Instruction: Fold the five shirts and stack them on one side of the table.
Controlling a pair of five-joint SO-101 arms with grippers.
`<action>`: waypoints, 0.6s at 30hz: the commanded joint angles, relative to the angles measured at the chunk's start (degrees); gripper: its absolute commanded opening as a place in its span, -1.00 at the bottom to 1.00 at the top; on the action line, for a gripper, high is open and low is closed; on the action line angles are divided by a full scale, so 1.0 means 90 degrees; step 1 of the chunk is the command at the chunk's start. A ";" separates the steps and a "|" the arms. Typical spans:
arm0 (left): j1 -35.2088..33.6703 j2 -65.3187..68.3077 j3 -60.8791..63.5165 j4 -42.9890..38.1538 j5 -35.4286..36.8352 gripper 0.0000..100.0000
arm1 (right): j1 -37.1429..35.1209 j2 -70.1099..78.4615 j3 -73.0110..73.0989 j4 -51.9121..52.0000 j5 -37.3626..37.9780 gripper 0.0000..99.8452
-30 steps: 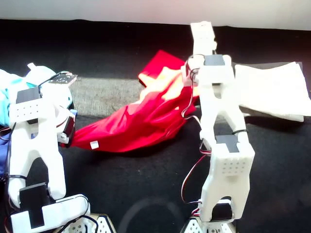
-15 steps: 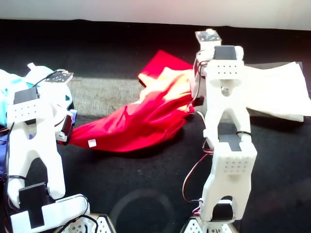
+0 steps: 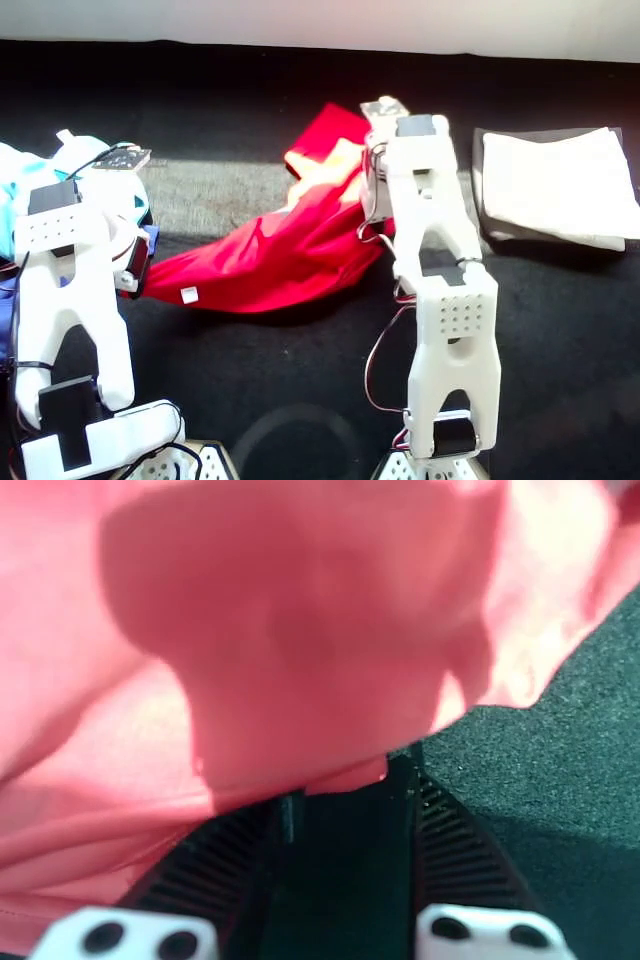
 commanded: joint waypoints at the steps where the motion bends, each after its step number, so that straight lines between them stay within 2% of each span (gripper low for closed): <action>1: -0.0063 -0.0112 -0.0054 -0.0059 0.0029 -0.98 | -0.0122 0.0034 -0.0044 -0.0181 0.0029 -0.66; 14: -0.0063 -0.0112 -0.0054 -0.0059 0.0029 -0.98 | -0.0073 0.0337 -0.0044 -0.0571 0.0078 -0.68; 18: -0.0063 -0.0112 -0.0054 -0.0059 0.0029 -0.98 | -0.0063 0.0278 -0.0083 -0.0601 0.0088 -0.99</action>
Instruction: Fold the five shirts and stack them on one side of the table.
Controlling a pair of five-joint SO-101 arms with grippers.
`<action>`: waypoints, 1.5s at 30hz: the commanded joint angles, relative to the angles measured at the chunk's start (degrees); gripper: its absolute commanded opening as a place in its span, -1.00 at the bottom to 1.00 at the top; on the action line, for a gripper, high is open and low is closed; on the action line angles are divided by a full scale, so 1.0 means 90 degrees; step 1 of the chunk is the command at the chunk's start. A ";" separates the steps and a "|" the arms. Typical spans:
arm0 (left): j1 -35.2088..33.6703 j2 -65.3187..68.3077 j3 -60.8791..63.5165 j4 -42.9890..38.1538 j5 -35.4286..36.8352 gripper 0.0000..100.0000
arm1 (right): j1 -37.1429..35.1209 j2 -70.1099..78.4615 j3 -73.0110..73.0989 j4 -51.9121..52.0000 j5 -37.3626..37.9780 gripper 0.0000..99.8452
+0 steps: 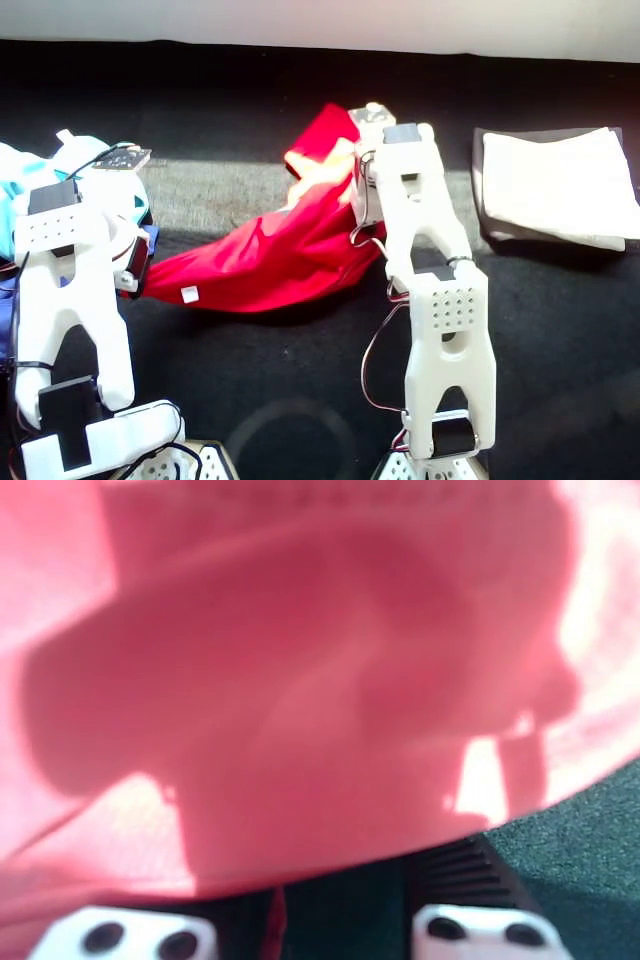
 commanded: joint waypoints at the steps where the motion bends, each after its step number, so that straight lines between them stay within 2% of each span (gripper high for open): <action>1: -0.0063 -0.0112 -0.0054 -0.0059 0.0029 -0.98 | 0.0063 -0.0161 -0.0230 -0.0005 0.0088 -0.99; 6: 0.0151 -0.0112 -0.0054 -0.0059 0.0029 -0.98 | 0.0552 -0.0493 -0.1001 0.0308 0.0088 -0.99; 10: 0.0562 -0.0112 -0.0093 -0.0283 0.0049 -0.98 | 0.0952 -0.0845 -0.1861 0.1138 0.0088 -0.99; 12: 0.0728 -0.0112 -0.0298 -0.0313 0.0059 -0.98 | 0.1118 -0.1050 -0.2271 0.1568 0.0088 -0.99; 16: 0.1011 -0.0112 -0.1021 -0.0244 0.0068 -0.98 | 0.1597 -0.1705 -0.2427 0.1538 0.0088 -0.99; 23: 0.1265 -0.0112 -0.2584 0.0938 0.0068 -0.98 | 0.2056 -0.2945 -0.2291 0.1548 0.0088 -0.99; 27: 0.1470 -0.0112 -0.3463 0.1661 0.0068 -0.98 | 0.1998 -0.4117 -0.1460 0.1548 0.0098 -0.99; 30: 0.1499 -0.0112 -0.4049 0.1866 0.0078 -0.98 | 0.1919 -0.5231 -0.0952 0.1538 0.0098 -0.99; 34: 0.1499 -0.0112 -0.4713 0.1866 0.0469 -0.98 | 0.1929 -0.6393 -0.0806 0.1236 0.0098 -0.99; 40: 0.2007 -0.0112 -0.5827 0.1885 0.0645 -0.98 | 0.2144 -0.7116 -0.0796 0.0103 0.0088 -0.99; 42: 0.2125 -0.0112 -0.6120 0.1885 0.0996 -0.98 | 0.2144 -0.7184 -0.0796 0.0015 0.0088 -0.99; 45: 0.2291 -0.0093 -0.6032 0.1885 0.1963 -0.98 | 0.2144 -0.7165 -0.0757 0.0151 0.0088 -0.99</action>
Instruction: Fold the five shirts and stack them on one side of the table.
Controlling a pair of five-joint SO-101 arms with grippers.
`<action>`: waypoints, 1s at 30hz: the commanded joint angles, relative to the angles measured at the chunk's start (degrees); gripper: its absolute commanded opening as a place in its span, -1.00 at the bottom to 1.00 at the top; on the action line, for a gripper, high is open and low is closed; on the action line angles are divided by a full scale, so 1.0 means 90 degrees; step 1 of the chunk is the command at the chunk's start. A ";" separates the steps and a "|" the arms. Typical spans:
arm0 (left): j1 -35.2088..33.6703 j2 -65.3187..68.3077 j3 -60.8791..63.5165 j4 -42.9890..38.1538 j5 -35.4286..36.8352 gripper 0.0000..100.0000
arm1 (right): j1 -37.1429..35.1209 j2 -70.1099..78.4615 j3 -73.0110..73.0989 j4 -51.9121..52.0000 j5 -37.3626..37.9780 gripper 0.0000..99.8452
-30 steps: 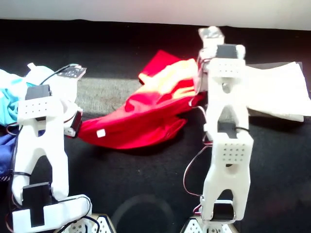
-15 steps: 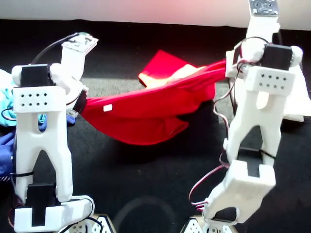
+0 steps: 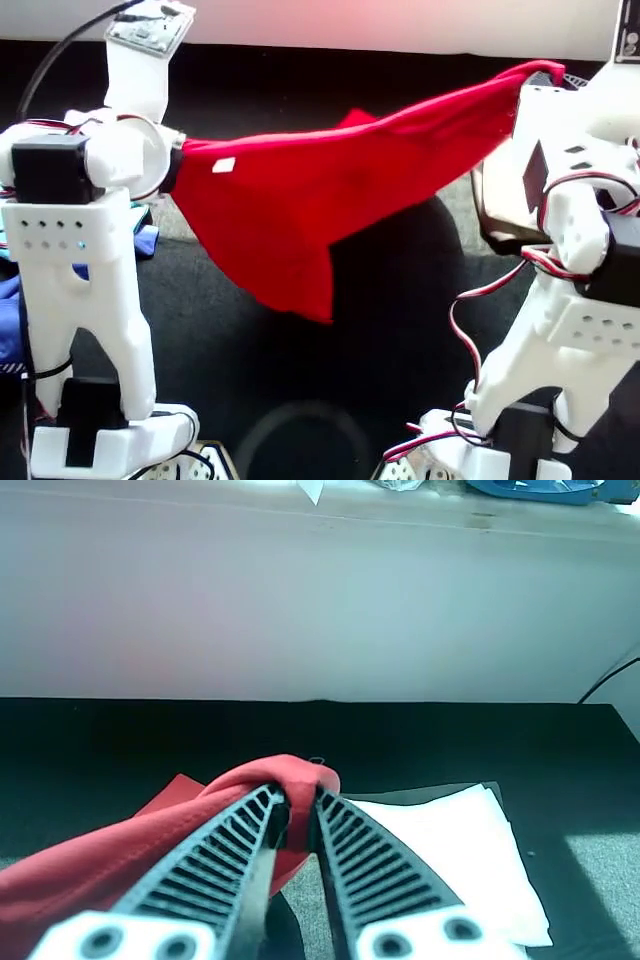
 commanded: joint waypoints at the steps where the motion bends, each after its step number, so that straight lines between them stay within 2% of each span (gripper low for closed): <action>1: 0.0171 -0.0054 0.0044 0.0059 0.0987 -0.98 | 0.0073 -0.0142 0.0073 0.0044 0.0049 -0.99; 4: 0.0171 -0.0034 0.1099 -0.0010 0.1231 -0.98 | 0.0083 -0.0005 0.0581 0.0269 0.0147 -0.99; 13: 0.0181 -0.0034 0.4186 -0.0801 0.1231 -0.98 | 0.0083 0.0015 0.2623 0.0337 0.1309 -0.99; 18: 0.0181 -0.0034 0.5729 -0.1817 0.1221 -0.96 | 0.0083 0.0015 0.3248 0.0357 0.1328 -0.99; 21: 0.0181 -0.0034 0.6559 -0.2520 0.1221 -0.82 | 0.0083 0.0015 0.3541 0.0357 0.1309 -0.99; 25: 0.0181 -0.0034 0.6999 -0.2764 0.1221 -0.65 | 0.0083 0.0015 0.3805 0.0357 0.1299 -0.99; 30: 0.0132 -0.0103 0.6618 -0.2364 0.1221 -0.64 | 0.0083 0.0005 0.3883 0.0357 0.1299 -0.99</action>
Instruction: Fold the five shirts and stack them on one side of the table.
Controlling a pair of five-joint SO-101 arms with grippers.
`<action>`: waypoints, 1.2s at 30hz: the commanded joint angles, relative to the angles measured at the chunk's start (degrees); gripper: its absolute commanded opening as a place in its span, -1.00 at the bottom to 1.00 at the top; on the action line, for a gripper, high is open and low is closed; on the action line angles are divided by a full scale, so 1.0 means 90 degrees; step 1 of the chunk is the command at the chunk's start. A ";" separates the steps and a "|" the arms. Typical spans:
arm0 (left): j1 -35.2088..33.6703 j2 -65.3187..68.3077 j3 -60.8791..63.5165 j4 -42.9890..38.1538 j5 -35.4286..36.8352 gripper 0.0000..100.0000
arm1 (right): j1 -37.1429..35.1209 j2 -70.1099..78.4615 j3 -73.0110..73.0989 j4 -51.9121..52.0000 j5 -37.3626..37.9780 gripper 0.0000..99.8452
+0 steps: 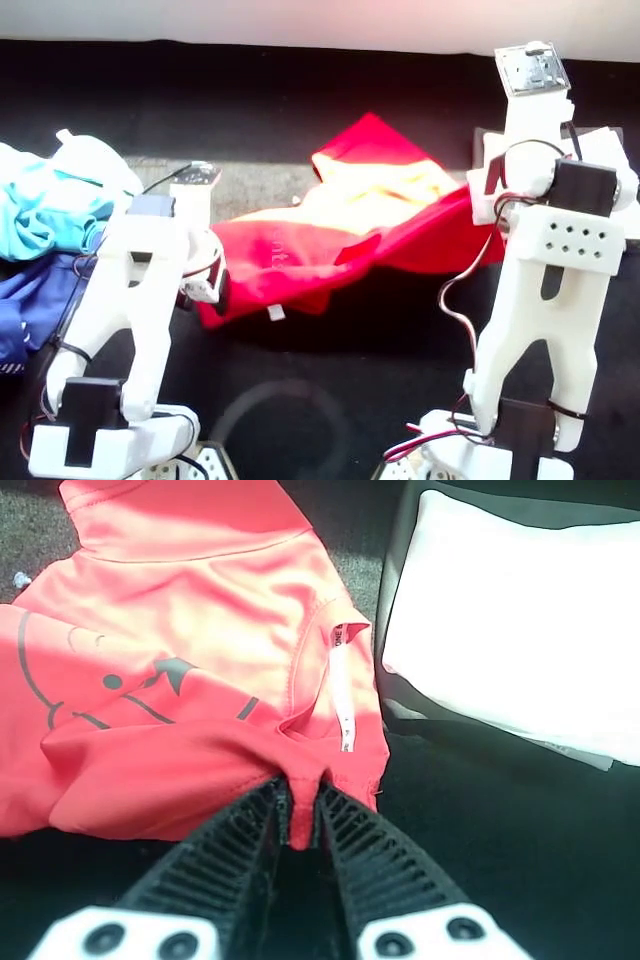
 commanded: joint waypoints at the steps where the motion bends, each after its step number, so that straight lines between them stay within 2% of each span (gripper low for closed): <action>1: 0.0034 -0.0093 -0.0503 0.0440 0.0039 -0.64 | 0.0073 -0.0063 0.0015 0.0024 0.0020 -0.99; 3: 0.0044 -0.0044 -0.0757 0.0586 0.0039 -0.64 | 0.0073 -0.0063 0.0005 0.0024 0.0020 -0.99; 7: 0.0083 -0.0034 -0.0728 0.0322 0.0039 -0.64 | 0.0073 -0.0063 -0.0034 0.0024 0.0020 -0.99; 10: 0.0239 -0.0034 -0.0249 -0.0020 0.0000 -0.64 | 0.0073 -0.0063 -0.0034 0.0015 0.0020 -0.99; 13: 0.0630 -0.0034 0.0230 -0.0195 -0.0479 -0.64 | 0.0073 -0.0063 -0.0015 -0.0024 0.0020 -0.99; 18: 0.1011 -0.0034 0.0972 -0.1055 -0.0508 -0.64 | 0.0044 -0.0063 -0.0015 -0.0024 0.0020 -0.99; 23: 0.0962 -0.0034 0.1363 -0.1827 -0.0498 -0.64 | 0.0044 -0.0063 -0.0015 -0.0005 0.0020 -0.99; 30: 0.0347 -0.0034 0.1363 -0.2100 -0.0498 -0.64 | 0.0044 -0.0063 -0.0015 0.0005 0.0020 -0.99; 36: 0.0308 -0.0034 0.1372 -0.2100 0.0303 -0.64 | 0.0044 -0.0063 0.0005 -0.0015 0.0020 -0.99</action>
